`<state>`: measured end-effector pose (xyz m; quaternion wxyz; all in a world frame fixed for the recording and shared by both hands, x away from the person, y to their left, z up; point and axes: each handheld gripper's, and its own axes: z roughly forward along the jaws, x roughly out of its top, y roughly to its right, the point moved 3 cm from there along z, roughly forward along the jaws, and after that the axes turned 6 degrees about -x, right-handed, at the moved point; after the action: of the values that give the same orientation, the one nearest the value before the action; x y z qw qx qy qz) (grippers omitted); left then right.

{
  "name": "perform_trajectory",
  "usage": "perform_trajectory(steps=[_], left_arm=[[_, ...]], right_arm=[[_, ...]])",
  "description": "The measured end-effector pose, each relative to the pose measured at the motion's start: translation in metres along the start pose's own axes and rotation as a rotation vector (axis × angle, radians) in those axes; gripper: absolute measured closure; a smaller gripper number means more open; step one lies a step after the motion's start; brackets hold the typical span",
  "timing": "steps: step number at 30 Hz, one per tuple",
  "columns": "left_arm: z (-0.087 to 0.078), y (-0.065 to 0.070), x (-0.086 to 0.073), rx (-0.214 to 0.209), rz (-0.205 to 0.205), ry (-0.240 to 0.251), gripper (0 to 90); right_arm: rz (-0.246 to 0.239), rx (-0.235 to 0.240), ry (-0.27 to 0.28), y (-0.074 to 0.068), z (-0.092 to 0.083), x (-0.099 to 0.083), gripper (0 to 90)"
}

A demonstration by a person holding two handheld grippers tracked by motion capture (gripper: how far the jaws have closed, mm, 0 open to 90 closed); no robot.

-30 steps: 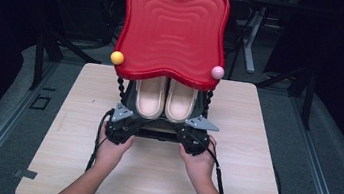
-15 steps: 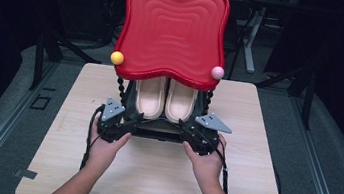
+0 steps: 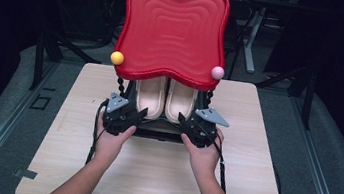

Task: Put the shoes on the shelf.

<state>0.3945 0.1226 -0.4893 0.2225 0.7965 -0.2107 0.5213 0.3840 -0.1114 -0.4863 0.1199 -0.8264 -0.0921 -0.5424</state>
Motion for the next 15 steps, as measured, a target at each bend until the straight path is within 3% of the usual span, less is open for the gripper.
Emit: perform_trajectory(steps=[15], left_arm=[[0.0029, -0.0017, 0.0037, 0.008, -0.006, -0.012, 55.8]], right_arm=[[-0.006, -0.011, 0.008, 0.0034, 0.0055, 0.0025, 60.9]])
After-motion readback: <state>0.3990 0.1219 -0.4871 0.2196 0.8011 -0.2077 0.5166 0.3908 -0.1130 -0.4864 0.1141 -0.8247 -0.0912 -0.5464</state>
